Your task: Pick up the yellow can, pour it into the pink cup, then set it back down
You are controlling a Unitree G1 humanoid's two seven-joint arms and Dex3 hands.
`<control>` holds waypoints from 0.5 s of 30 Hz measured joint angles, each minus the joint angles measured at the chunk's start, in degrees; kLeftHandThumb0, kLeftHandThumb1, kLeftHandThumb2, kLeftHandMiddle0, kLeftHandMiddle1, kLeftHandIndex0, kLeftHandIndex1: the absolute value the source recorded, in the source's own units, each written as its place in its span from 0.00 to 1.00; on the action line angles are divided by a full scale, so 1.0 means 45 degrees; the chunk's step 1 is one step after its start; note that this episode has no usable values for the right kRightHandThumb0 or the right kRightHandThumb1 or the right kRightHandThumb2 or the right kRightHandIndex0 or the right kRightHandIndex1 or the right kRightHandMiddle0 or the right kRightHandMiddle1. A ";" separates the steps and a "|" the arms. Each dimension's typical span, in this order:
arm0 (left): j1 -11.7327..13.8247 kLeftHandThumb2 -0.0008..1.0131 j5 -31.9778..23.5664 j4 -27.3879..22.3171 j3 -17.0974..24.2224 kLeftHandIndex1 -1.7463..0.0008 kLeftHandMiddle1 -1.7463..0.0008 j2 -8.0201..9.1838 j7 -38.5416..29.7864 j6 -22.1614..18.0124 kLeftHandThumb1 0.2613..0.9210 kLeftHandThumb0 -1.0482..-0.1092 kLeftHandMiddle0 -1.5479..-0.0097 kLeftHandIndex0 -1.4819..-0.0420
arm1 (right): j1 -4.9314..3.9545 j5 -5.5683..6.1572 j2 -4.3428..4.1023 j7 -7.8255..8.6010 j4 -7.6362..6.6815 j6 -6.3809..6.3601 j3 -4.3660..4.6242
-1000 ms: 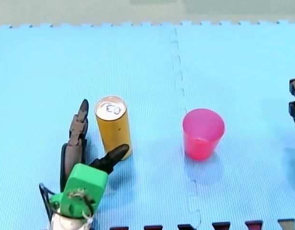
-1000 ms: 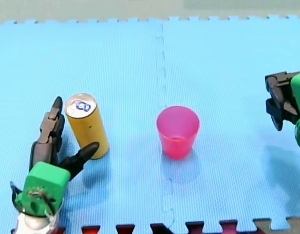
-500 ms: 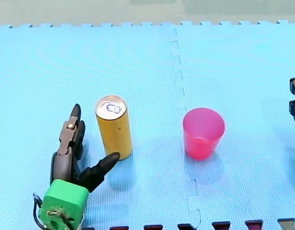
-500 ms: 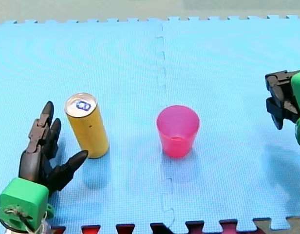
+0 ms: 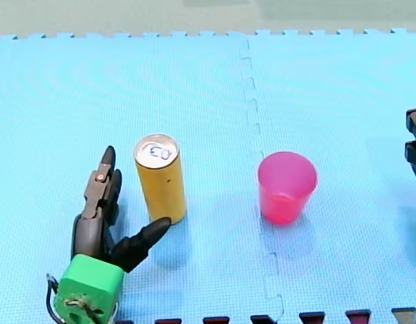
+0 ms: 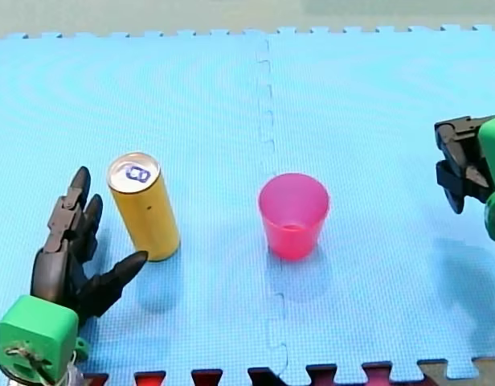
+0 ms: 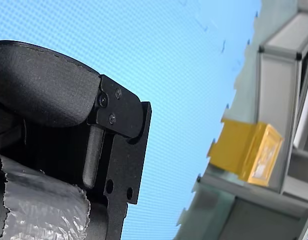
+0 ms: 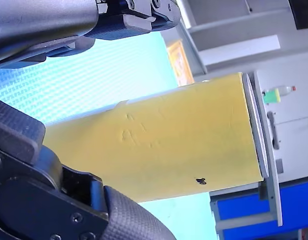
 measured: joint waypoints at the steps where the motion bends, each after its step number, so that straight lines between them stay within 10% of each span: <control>1: -0.0004 0.00 0.0020 -0.0005 -0.0002 1.00 0.99 -0.0002 0.0007 0.0025 0.67 0.01 0.86 0.94 | 0.0000 -0.0003 -0.0001 0.0002 0.0000 0.0000 -0.0004; 15: -0.0279 0.02 0.0681 0.0258 -0.0199 1.00 0.99 0.0041 0.0672 0.0182 0.76 0.00 0.84 0.94 | -0.0006 -0.0107 -0.0041 -0.0004 0.0021 0.0094 0.0038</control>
